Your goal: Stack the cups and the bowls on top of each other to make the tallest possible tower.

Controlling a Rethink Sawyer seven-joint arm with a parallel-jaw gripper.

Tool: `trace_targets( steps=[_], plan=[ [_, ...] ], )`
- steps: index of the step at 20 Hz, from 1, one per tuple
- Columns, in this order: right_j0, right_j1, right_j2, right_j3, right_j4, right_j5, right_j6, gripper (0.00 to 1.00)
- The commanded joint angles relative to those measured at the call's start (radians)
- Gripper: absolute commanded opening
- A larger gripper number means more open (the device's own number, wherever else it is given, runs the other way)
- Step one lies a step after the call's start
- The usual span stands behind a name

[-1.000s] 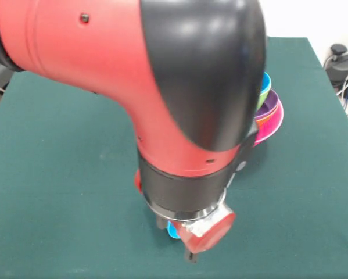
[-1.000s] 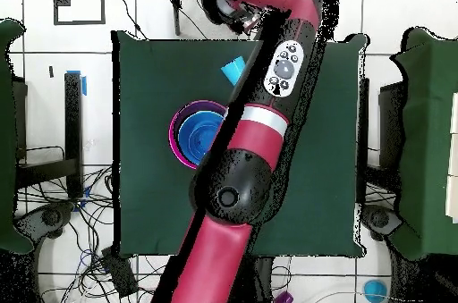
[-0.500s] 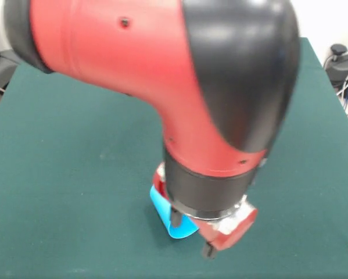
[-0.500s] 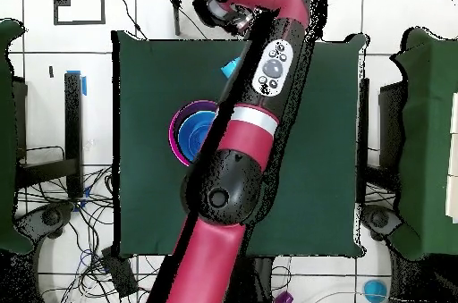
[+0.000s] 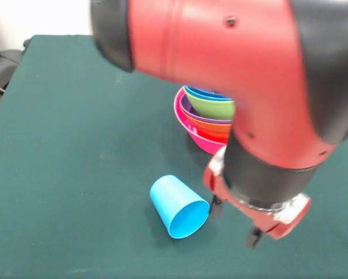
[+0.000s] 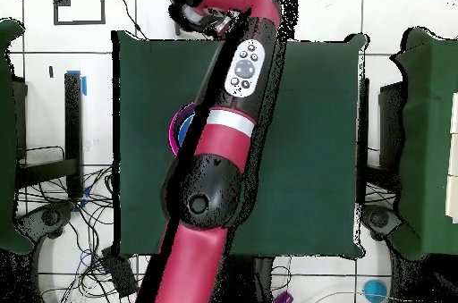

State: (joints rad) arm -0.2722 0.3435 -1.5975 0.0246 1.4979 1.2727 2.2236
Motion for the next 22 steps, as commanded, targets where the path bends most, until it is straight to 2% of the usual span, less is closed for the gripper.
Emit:
trace_targets(
  steps=[1, 3, 10, 13, 16, 22],
  plan=[
    [0.047, -0.08, 0.115, 0.06, -0.188, 0.179, -0.167, 1.0],
    [0.055, -0.101, 0.122, 0.074, -0.223, 0.21, -0.157, 1.0],
    [0.055, -0.13, 0.163, 0.084, -0.303, 0.216, -0.147, 1.0],
    [0.086, -0.152, 0.206, 0.126, -0.367, 0.209, -0.116, 1.0],
    [0.122, -0.166, 0.262, 0.19, -0.433, 0.172, -0.081, 1.0],
    [0.163, -0.153, 0.381, 0.29, -0.494, 0.079, -0.063, 1.0]
  ],
)
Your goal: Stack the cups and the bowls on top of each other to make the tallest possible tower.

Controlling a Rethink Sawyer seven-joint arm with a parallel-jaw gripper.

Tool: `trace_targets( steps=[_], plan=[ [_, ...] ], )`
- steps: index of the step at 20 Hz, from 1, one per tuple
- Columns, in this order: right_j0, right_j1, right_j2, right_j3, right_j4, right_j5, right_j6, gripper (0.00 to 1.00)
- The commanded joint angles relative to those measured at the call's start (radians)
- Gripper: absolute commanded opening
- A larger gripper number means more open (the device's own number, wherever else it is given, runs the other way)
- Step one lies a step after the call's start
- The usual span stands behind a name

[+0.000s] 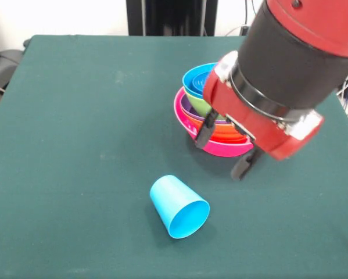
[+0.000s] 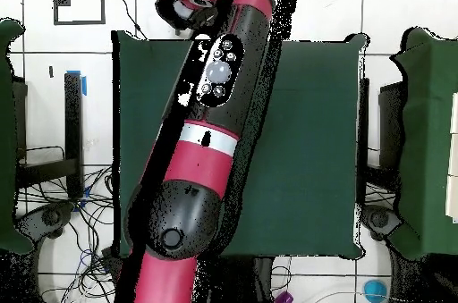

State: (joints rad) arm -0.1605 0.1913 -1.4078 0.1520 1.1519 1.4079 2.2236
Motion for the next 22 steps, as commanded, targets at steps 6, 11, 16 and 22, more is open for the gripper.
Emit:
trace_targets(
  steps=[6, 11, 16, 22],
  plan=[
    [0.059, 0.018, 0.233, 0.178, -0.176, -0.089, -0.045, 1.0],
    [0.047, 0.054, 0.263, 0.162, -0.175, -0.133, -0.019, 1.0],
    [0.05, 0.06, 0.294, 0.171, -0.188, -0.15, -0.02, 1.0],
    [0.019, 0.093, 0.27, 0.1, -0.151, -0.148, 0.011, 1.0]
  ],
)
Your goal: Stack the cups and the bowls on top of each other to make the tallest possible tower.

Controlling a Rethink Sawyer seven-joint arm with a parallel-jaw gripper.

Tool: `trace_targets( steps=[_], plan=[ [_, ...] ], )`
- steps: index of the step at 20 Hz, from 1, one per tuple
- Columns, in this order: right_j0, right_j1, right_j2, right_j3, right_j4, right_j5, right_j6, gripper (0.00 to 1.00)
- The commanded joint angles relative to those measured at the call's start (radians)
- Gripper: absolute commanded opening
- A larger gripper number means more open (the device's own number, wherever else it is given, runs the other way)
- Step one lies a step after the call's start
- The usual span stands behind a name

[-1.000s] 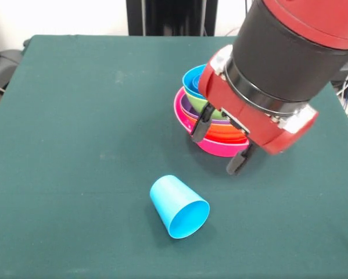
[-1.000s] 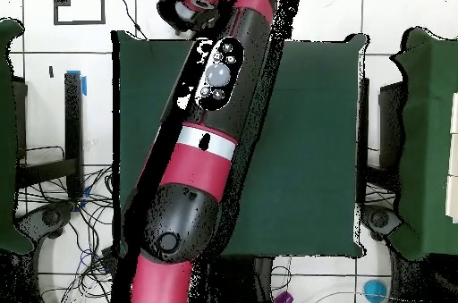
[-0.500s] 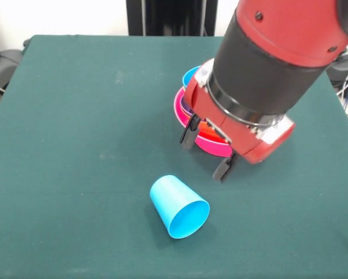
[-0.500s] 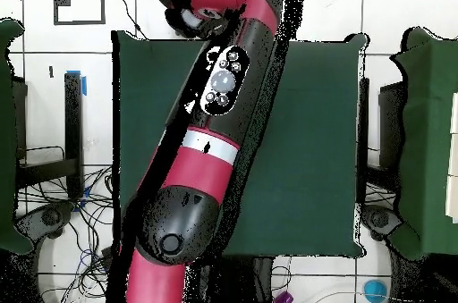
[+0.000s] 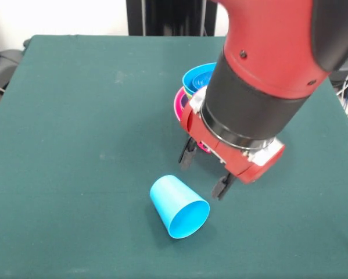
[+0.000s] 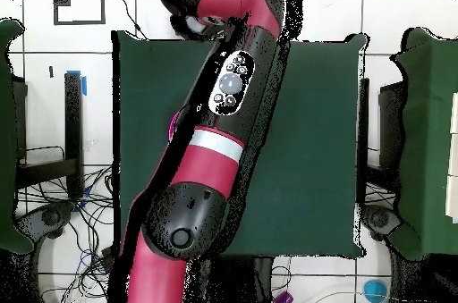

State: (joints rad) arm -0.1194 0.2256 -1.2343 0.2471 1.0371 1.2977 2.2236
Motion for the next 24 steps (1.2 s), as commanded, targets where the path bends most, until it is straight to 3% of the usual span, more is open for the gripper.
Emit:
trace_targets(
  steps=[1, 19, 24],
  plan=[
    [-0.027, 0.062, 0.089, -0.004, -0.032, -0.035, 0.015, 1.0],
    [0.025, 0.051, 0.155, 0.056, -0.056, -0.062, 0.034, 1.0],
    [0.0, 0.077, 0.143, 0.017, -0.037, -0.071, 0.037, 1.0]
  ],
)
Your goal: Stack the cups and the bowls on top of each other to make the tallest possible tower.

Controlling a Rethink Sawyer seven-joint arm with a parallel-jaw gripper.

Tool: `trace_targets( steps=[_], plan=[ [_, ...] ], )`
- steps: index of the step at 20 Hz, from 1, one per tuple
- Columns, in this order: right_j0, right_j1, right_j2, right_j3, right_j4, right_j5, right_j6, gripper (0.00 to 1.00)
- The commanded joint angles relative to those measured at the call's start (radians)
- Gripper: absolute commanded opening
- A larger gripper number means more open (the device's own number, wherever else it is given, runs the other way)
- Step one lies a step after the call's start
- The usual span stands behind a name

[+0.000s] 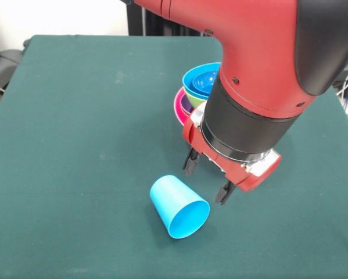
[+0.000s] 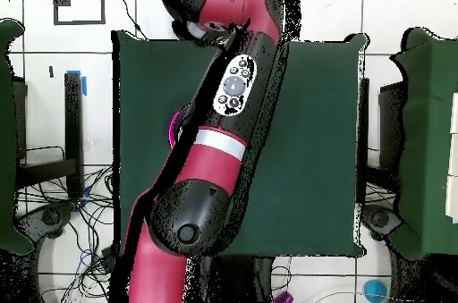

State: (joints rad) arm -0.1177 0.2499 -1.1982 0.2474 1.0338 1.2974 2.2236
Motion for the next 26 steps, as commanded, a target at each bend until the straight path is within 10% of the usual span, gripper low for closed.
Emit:
trace_targets(
  steps=[1, 26],
  plan=[
    [-0.006, 0.055, 0.101, 0.01, -0.032, -0.069, 0.034, 1.0],
    [0.051, -0.006, 0.207, 0.157, -0.135, -0.124, -0.014, 1.0]
  ],
)
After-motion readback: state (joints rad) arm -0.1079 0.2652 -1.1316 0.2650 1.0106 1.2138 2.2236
